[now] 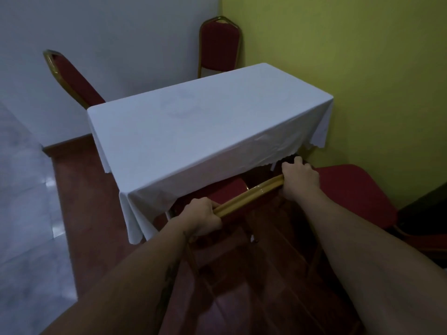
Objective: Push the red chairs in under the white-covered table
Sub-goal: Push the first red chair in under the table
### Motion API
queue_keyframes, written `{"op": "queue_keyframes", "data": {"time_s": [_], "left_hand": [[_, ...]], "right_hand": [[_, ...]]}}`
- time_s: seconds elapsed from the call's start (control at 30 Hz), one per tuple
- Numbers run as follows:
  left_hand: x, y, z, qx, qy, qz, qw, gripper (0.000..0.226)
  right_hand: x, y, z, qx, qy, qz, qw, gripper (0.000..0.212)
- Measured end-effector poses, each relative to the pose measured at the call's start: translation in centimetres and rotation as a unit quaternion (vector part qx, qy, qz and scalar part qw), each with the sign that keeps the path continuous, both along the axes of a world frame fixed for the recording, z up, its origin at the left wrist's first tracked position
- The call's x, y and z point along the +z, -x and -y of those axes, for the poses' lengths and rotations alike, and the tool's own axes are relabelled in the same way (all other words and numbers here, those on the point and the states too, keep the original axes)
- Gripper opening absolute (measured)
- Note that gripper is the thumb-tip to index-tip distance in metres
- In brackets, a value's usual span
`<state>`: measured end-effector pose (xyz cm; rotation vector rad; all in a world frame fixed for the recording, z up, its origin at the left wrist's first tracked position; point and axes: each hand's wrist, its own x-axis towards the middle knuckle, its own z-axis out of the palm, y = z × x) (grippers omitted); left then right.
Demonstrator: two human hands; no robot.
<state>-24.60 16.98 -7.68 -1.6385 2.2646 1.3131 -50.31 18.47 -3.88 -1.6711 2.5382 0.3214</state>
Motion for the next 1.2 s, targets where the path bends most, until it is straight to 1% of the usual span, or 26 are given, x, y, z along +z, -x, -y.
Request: {"op": "queue_keyframes", "data": {"time_s": [0.13,0.27,0.4,0.6,0.73,0.9,1.2], "left_hand": [[0.4,-0.3,2.2,0.017,0.002,0.009,1.0,0.052],[0.1,-0.8,3.3,0.031,0.011,0.025,0.999,0.052],[-0.4,-0.3,3.3,0.058,0.02,0.025,0.998,0.054],[-0.4,1.4,3.1,0.07,0.023,0.02,0.997,0.049],[-0.3,1.4,3.7,0.061,0.003,0.017,0.998,0.05],[-0.3,1.4,4.0,0.061,-0.006,0.008,0.998,0.05],[-0.1,0.9,6.7,0.094,0.004,0.02,0.995,0.037]], "right_hand": [[-0.2,-0.1,2.5,0.014,0.013,0.044,0.999,0.059],[-0.4,0.0,4.1,0.026,-0.005,0.059,0.998,0.049],[-0.8,0.5,4.2,0.039,0.012,0.083,0.996,0.039],[-1.0,1.8,5.2,0.039,0.03,0.092,0.995,0.039],[-1.2,1.9,5.7,0.041,0.036,0.098,0.994,0.038],[-1.4,2.0,6.1,0.042,0.038,0.093,0.994,0.042],[-1.4,1.6,9.0,0.054,0.038,0.096,0.993,0.044]]}}
